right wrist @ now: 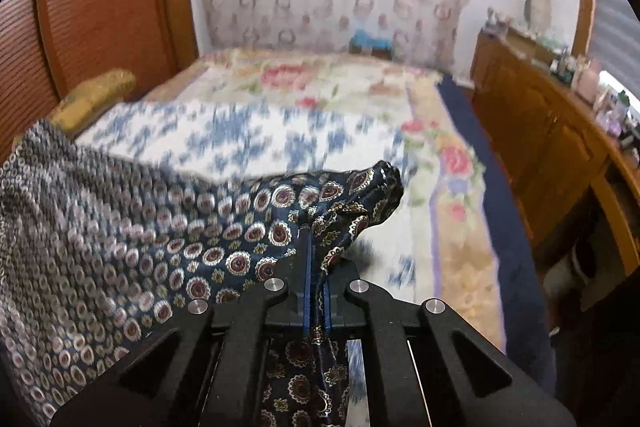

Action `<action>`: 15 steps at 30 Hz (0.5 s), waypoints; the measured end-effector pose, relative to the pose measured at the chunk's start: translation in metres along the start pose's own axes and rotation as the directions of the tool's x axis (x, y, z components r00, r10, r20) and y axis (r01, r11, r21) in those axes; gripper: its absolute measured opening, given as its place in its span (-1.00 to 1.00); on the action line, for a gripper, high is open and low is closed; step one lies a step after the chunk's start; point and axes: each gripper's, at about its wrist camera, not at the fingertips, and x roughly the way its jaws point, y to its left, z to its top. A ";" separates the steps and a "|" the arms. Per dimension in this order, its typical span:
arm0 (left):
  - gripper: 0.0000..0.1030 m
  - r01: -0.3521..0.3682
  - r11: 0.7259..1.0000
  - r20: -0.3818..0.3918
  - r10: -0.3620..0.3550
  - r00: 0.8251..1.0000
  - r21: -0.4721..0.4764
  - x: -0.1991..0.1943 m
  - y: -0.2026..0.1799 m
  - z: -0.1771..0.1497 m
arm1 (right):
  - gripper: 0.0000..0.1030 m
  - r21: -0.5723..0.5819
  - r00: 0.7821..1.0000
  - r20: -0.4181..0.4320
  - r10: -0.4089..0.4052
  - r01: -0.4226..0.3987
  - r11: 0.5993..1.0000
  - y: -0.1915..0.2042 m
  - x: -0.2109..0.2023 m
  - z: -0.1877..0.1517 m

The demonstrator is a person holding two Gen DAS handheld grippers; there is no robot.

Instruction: Fold small clothes

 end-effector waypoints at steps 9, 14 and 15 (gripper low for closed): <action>-1.00 -0.023 1.000 0.066 0.022 0.998 0.004 0.035 0.001 0.055 | -0.98 -0.004 0.995 0.052 -0.090 0.091 0.996 -0.002 0.021 0.056; -1.00 -0.006 1.000 -0.002 0.006 1.000 -0.010 0.049 0.002 0.057 | -0.92 0.037 0.991 -0.037 -0.126 0.127 0.991 -0.014 0.051 0.076; -1.00 -0.004 1.000 -0.012 0.004 1.000 -0.007 0.047 0.001 0.053 | -0.75 0.038 0.990 -0.052 -0.128 0.130 0.991 -0.014 0.054 0.076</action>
